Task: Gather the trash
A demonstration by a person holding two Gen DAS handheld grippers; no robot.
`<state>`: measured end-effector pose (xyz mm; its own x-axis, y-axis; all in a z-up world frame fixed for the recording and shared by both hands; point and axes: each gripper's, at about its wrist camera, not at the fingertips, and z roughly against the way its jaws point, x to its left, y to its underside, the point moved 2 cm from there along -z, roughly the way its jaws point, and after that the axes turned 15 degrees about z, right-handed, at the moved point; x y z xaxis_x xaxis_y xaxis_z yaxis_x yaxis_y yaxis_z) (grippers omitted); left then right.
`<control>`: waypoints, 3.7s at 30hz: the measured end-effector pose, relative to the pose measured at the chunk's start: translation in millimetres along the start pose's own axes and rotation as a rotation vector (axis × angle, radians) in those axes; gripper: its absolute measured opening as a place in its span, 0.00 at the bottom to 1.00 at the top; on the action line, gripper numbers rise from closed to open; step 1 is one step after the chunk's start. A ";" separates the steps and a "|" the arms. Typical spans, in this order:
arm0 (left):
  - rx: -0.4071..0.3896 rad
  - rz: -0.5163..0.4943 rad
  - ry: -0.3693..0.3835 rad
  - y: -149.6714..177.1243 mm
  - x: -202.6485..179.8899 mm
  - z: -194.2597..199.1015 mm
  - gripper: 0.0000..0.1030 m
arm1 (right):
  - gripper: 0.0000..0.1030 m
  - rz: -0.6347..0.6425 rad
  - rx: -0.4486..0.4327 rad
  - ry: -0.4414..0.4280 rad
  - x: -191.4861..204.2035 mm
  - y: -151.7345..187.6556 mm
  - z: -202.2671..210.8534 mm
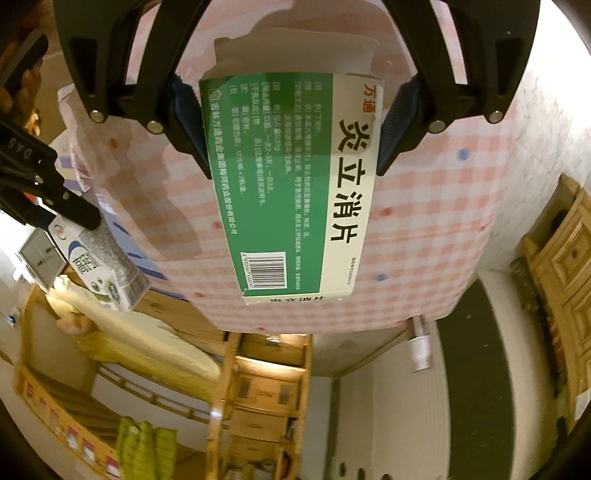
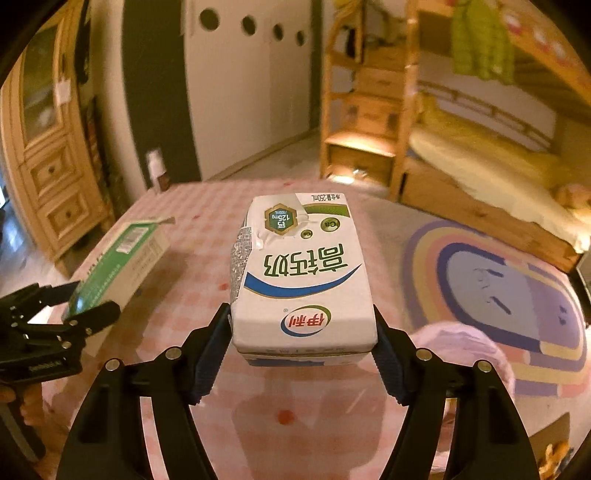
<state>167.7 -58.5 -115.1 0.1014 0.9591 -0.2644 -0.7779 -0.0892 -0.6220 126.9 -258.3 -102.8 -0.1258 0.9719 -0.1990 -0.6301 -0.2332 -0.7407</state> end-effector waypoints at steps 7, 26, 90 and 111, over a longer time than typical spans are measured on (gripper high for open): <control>0.013 -0.114 0.081 5.4 -71.1 -13.7 0.78 | 0.69 -0.156 0.030 0.125 -58.2 29.2 19.5; 0.097 -0.363 0.281 48.6 -237.5 -66.9 0.78 | 0.70 -0.459 0.108 0.373 -169.5 107.8 43.6; -0.116 0.036 -0.257 61.5 32.8 182.2 0.93 | 0.90 -0.102 -0.033 -0.058 38.7 21.1 172.4; -0.131 0.023 -0.238 60.2 18.1 189.5 0.93 | 0.90 -0.093 -0.030 -0.026 36.8 28.9 182.7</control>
<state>5.1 4.5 -17.7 -0.0764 0.9911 -0.1088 -0.6899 -0.1313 -0.7119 -35.9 -223.5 -14.4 -0.0878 0.9898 -0.1122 -0.6165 -0.1425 -0.7744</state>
